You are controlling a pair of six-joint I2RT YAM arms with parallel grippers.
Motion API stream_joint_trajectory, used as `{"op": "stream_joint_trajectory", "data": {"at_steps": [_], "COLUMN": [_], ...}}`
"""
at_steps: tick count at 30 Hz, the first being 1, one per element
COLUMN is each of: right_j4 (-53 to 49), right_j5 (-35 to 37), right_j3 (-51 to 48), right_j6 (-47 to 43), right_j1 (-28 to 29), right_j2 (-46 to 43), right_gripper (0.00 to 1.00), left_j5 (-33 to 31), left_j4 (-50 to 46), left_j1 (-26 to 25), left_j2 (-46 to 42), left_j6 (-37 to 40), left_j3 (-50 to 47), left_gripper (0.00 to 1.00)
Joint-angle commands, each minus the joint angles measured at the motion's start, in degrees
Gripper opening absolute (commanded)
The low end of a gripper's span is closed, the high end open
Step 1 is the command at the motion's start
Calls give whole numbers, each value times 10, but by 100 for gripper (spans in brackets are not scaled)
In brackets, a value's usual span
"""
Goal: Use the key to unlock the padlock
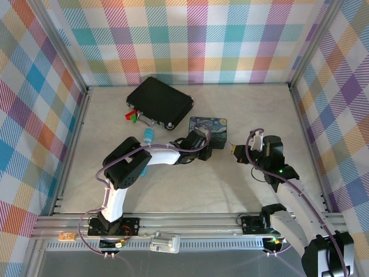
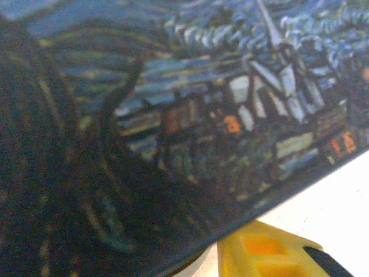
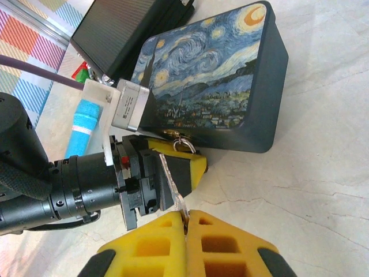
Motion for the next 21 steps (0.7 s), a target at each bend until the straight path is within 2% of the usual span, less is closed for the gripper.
{"op": "stream_joint_trajectory", "data": {"at_steps": [1, 6, 10, 14, 21], "right_j4": [9, 18, 33, 80, 252], "right_j5": [-10, -5, -15, -52, -144], "right_j3": [-8, -19, -32, -58, -132], "right_j6": [-3, 2, 14, 46, 139], "right_j1": [-4, -6, -15, -39, -60], "right_j2": [-9, -6, 11, 33, 88], "right_gripper": [0, 0, 0, 0, 0], "left_j5": [5, 29, 84, 140, 195], "left_j4": [29, 67, 120, 187, 334], "left_j1": [-1, 8, 22, 31, 34], "left_j2": [15, 11, 10, 3, 11], "left_j6": [-13, -66, -141, -228, -380], "left_j3": [0, -19, -34, -53, -79], "left_gripper": [27, 11, 0, 0, 0]}}
